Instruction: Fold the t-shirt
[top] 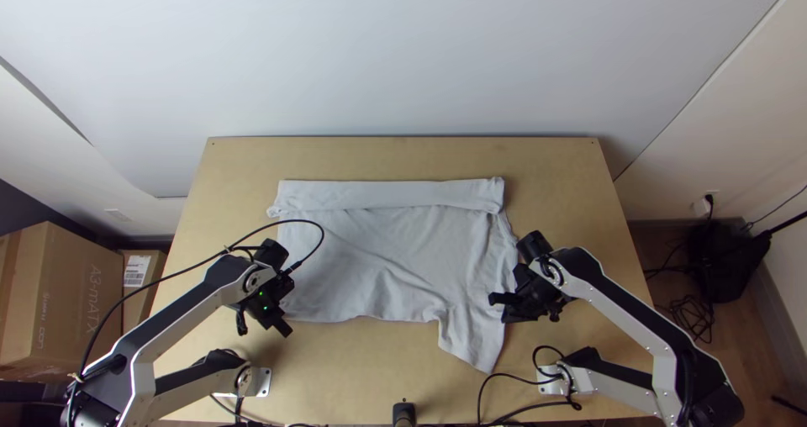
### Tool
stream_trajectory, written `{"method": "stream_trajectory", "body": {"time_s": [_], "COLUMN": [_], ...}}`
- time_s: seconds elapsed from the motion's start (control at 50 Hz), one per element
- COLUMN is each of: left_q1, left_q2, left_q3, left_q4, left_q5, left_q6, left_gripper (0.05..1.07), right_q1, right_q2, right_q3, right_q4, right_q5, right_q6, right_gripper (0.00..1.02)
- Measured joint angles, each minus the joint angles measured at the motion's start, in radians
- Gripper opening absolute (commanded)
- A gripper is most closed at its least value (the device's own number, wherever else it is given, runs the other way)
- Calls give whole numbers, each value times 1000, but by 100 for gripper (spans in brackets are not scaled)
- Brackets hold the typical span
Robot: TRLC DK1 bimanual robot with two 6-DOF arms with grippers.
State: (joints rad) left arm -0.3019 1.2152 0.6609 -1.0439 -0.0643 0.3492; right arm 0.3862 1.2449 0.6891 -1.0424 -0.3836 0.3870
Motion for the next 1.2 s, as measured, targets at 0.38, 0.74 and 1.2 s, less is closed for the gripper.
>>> {"method": "stream_trajectory", "body": {"time_s": [0.38,0.74,1.2], "left_q1": [200,212,308], "left_q2": [-98,-107,45], "left_q3": [-1,95,225], "left_q4": [-13,5,206], "left_q5": [3,56,142], "left_q6": [132,130,116], "left_gripper": [8,8,8], "right_q1": [-129,-64,-97], "right_q2": [22,-77,65], "right_q3": [-3,105,279], "right_q4": [-5,-40,65], "right_q5": [198,212,251], "right_q6": [-56,-55,-60], "right_gripper": [2,2,2]}}
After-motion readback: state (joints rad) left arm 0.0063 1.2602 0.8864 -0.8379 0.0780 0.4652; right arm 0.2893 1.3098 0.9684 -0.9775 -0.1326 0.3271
